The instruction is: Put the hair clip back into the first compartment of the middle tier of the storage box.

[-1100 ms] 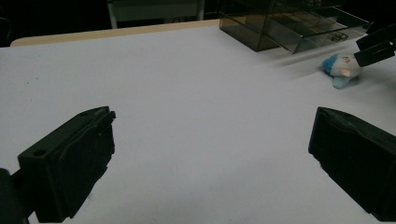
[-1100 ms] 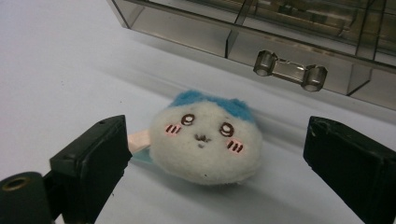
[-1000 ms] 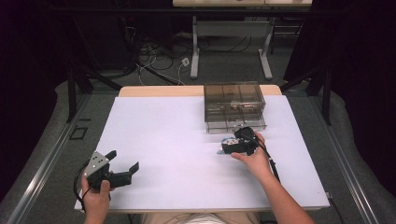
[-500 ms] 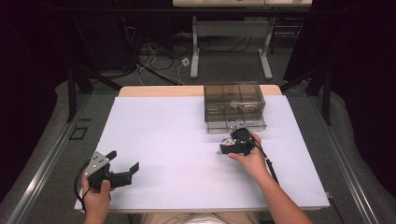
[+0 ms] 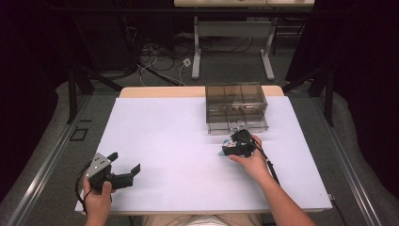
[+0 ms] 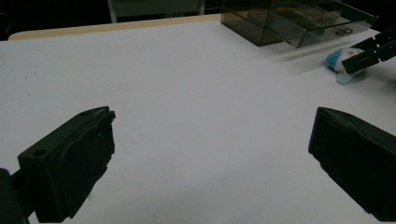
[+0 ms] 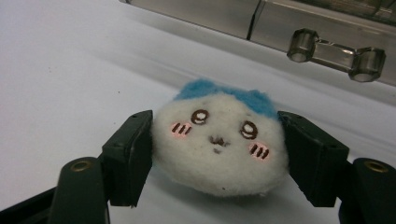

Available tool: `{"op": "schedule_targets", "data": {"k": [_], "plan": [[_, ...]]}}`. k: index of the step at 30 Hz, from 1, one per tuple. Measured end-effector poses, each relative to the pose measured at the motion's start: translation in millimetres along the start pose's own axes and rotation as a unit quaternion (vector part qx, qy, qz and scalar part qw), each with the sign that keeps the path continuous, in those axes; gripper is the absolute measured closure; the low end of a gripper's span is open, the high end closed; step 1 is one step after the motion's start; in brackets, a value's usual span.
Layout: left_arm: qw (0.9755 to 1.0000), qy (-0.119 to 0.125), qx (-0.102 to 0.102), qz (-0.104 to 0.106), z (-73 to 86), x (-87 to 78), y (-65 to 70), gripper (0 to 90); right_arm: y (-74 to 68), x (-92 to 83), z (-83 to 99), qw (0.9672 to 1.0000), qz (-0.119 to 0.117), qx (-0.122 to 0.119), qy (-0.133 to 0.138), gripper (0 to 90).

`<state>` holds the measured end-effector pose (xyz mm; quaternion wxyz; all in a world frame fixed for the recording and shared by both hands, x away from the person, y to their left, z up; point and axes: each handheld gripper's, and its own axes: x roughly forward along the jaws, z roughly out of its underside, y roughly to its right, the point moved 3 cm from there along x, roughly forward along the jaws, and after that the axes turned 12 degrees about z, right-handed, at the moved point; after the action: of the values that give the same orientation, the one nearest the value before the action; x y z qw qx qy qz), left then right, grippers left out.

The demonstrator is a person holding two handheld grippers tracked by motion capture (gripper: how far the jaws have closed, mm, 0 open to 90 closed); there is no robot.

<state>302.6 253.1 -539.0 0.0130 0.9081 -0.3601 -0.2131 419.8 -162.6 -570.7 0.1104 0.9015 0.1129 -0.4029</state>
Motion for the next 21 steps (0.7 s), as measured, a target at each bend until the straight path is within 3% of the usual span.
{"op": "schedule_targets", "data": {"k": [10, 16, 21], "plan": [[1.0, -0.003, 0.001, 0.0, 0.7, 0.5, -0.8, 0.4, 1.4, -4.1, -0.7, 0.9999, 0.004, 0.012, -0.006, 31.8], [1.0, -0.004, 0.0, -0.001, 0.9, 0.2, -1.1, 0.4, 2.1, -8.2, -1.8, 0.9991, -0.006, 0.04, -0.013, 32.0], [1.0, -0.003, -0.002, -0.001, 1.0, 0.8, -0.7, 0.4, 1.8, -12.1, -3.0, 0.9989, -0.006, 0.046, -0.008, 32.1]]}}
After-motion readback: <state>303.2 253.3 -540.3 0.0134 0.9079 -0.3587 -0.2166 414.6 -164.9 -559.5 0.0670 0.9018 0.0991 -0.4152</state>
